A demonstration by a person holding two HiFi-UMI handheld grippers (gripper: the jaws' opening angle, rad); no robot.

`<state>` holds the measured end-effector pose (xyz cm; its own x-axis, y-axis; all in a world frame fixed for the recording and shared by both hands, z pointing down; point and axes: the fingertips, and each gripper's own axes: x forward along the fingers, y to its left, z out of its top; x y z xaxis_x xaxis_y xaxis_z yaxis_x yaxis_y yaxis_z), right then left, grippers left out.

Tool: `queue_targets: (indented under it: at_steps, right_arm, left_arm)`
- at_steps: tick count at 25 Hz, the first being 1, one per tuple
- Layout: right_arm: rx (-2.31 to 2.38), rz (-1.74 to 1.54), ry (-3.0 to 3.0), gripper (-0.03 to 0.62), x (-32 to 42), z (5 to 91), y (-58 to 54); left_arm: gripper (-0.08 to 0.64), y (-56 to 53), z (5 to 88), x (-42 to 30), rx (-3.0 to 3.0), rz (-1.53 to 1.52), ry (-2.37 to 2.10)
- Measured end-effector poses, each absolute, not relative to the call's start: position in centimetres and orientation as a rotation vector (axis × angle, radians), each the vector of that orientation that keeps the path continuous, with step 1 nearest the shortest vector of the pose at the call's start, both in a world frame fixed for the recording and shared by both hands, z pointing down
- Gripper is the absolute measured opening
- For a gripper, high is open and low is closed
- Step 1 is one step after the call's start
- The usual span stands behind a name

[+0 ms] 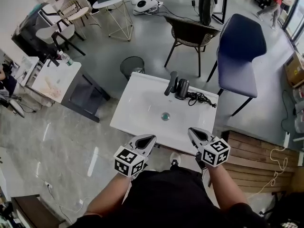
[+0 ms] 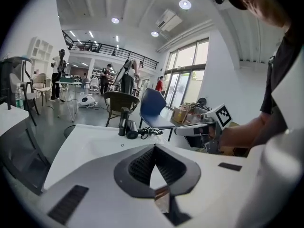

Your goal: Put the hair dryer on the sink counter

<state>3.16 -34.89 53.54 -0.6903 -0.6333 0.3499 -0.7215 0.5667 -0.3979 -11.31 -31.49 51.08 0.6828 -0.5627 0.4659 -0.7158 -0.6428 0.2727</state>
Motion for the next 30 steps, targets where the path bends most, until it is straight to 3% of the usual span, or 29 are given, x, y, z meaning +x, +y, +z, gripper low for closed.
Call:
queue_targets:
  at_steps: [19,30]
  right_arm:
    - [1.448,0.794,-2.564,0.002,-0.5,50.3,-17.6]
    - [1.49,0.729,-2.509,0.002,1.4,50.6,-16.0]
  left_arm:
    - [0.0,-21.9,50.6,-11.7,2.608,0.464,-0.682]
    - [0.0,-20.3,49.8,-9.1,2.653,0.475,-0.618]
